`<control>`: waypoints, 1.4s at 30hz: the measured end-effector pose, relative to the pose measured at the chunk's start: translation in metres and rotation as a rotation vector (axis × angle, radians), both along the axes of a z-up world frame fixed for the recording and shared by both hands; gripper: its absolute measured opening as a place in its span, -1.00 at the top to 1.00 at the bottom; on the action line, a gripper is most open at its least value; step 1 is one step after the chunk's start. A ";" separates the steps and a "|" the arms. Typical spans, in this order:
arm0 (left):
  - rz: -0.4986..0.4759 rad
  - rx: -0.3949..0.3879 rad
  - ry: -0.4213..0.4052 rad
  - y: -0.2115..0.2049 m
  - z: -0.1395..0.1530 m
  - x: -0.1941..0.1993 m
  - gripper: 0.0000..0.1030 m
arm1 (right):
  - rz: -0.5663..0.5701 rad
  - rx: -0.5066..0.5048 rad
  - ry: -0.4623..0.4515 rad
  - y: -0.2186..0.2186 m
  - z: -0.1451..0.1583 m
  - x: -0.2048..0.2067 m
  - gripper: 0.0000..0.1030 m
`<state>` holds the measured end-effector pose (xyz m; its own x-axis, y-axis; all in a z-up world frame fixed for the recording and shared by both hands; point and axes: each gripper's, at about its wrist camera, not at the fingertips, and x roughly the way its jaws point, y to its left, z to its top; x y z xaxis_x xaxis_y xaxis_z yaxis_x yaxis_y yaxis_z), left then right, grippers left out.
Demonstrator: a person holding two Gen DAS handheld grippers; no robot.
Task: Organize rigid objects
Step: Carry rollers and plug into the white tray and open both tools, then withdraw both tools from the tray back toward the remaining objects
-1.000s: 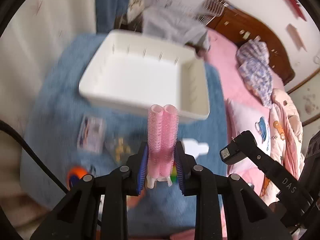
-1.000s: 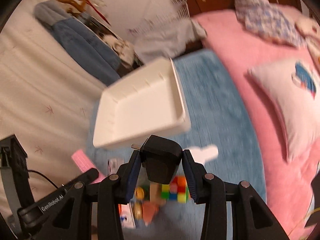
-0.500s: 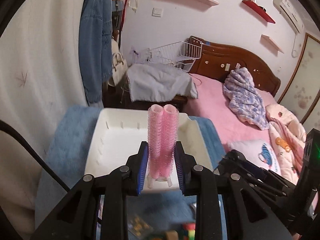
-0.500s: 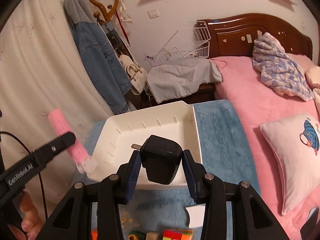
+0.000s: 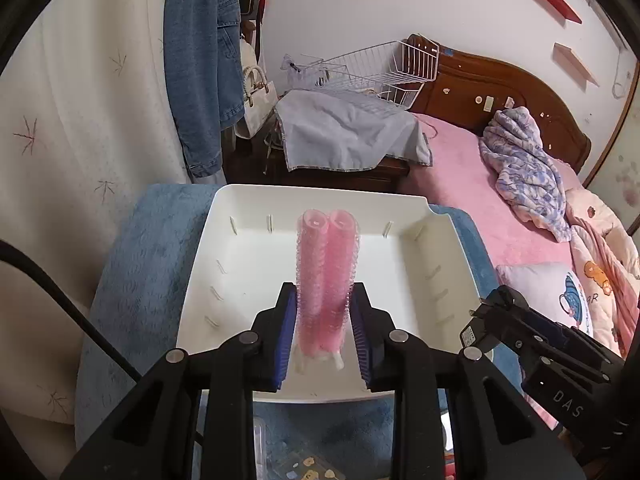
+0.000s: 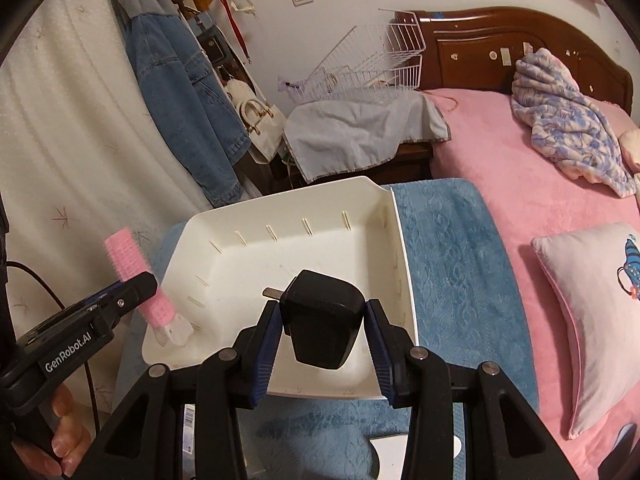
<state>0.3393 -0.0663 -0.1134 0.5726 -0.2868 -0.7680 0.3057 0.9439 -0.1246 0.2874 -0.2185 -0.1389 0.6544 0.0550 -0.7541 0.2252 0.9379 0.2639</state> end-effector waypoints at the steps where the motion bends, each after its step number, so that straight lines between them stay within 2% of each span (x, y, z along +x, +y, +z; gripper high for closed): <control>1: 0.002 0.006 -0.002 -0.001 0.000 0.000 0.41 | -0.001 0.003 -0.002 -0.001 0.000 0.001 0.11; 2: 0.007 0.015 -0.002 -0.002 0.000 0.001 0.38 | -0.003 0.003 -0.009 -0.001 0.001 0.001 0.11; 4: 0.018 0.028 -0.003 -0.003 0.001 0.001 0.12 | -0.006 -0.002 -0.028 -0.003 0.005 0.000 -0.01; 5: 0.025 0.028 -0.009 -0.002 0.003 0.000 0.05 | -0.007 -0.005 -0.037 -0.003 0.007 0.000 -0.14; 7: 0.039 0.025 -0.023 0.000 0.006 -0.001 -0.23 | -0.007 -0.007 -0.052 -0.006 0.012 -0.002 -0.21; 12: 0.077 0.016 -0.057 0.005 0.022 -0.011 -0.42 | -0.011 -0.004 -0.081 -0.013 0.025 -0.012 -0.37; 16: 0.118 0.012 -0.100 0.011 0.040 -0.026 -0.51 | -0.005 -0.001 -0.114 -0.018 0.037 -0.026 -0.47; 21: 0.207 0.003 -0.136 0.023 0.062 -0.056 -0.53 | 0.013 0.010 -0.154 -0.022 0.052 -0.047 -0.56; 28: 0.339 0.026 -0.178 0.043 0.079 -0.107 -0.57 | 0.068 0.033 -0.185 -0.026 0.066 -0.081 -0.58; 36: 0.426 0.069 -0.152 0.061 0.075 -0.154 -0.57 | 0.153 0.060 -0.170 -0.017 0.060 -0.116 -0.58; 42: 0.435 0.110 -0.108 0.070 0.068 -0.177 -0.57 | 0.192 0.072 -0.124 -0.004 0.049 -0.132 -0.58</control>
